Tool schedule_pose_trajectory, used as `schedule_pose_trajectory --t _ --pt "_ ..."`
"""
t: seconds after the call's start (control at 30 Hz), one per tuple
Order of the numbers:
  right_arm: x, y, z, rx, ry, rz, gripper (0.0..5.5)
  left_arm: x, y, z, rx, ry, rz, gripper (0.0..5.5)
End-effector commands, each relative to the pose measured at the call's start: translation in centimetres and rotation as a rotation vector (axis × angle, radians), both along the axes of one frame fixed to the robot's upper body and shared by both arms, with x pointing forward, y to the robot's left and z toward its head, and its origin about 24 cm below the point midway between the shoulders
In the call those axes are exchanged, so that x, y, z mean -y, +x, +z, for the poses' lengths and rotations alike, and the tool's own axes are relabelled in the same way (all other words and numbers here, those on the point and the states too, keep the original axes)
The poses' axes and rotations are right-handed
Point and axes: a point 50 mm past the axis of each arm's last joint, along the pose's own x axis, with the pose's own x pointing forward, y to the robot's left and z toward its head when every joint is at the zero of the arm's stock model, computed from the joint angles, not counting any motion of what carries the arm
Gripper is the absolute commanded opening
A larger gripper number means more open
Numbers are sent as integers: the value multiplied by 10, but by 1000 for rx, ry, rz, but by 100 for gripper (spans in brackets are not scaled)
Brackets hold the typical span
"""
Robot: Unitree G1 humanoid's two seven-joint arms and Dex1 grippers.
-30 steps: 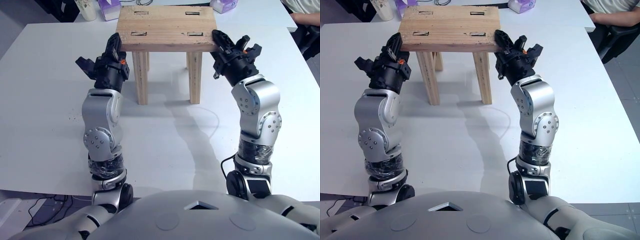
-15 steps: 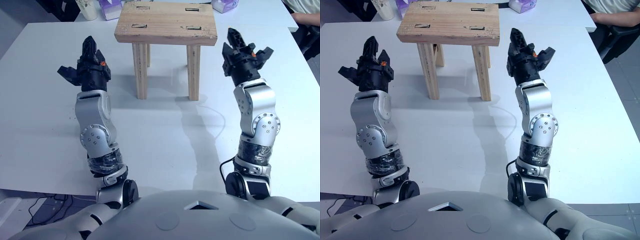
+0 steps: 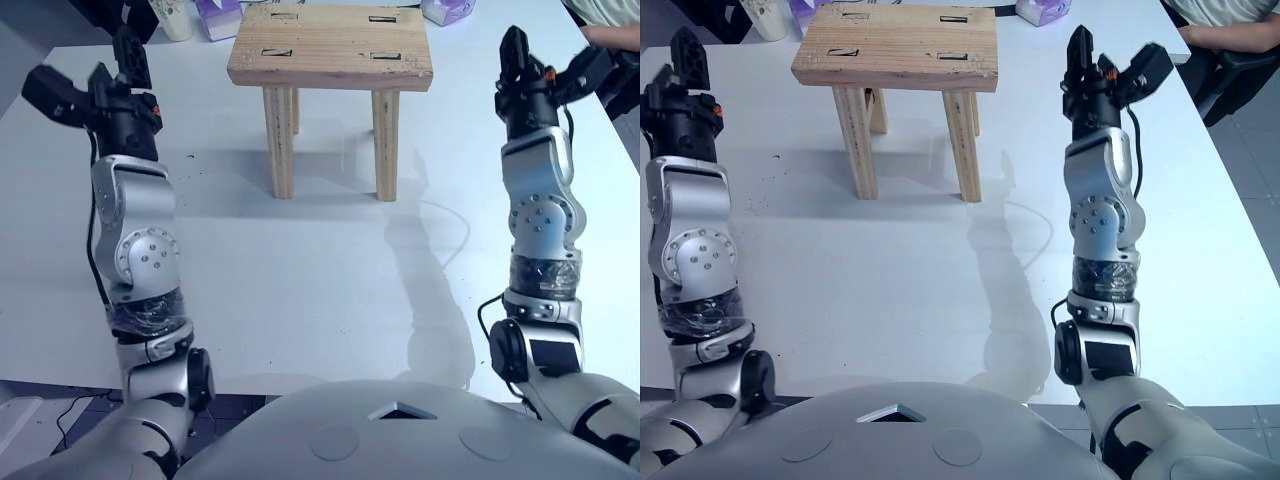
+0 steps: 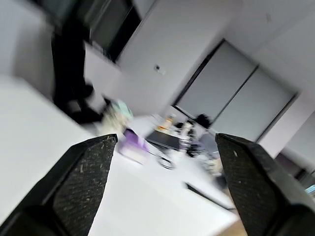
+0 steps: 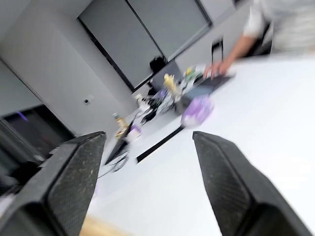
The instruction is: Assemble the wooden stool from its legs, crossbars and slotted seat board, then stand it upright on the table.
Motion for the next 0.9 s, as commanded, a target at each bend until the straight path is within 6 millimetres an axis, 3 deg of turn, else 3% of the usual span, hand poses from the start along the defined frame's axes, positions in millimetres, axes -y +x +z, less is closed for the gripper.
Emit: schedule_pose_trajectory --t 0.03,0.17,0.3,0.4,0.57,0.73,0.9 --pt "-26 12 26 147 -496 -129 325 8 5 -1 -68 370 124 371" --pt "-60 9 23 167 -575 -134 325 -6 2 3 -54 308 253 371" --pt "-62 0 22 175 -585 -150 325 7 13 22 -5 388 221 371" --pt "-55 3 19 145 -591 -187 325 10 17 23 -15 424 176 371" --pt "-47 15 36 177 -569 -231 325 19 25 28 17 433 150 371" --pt "-60 25 63 258 -535 -198 325 30 26 39 103 376 185 352" --pt "-79 32 83 343 -562 -105 325 25 13 47 158 329 269 352"
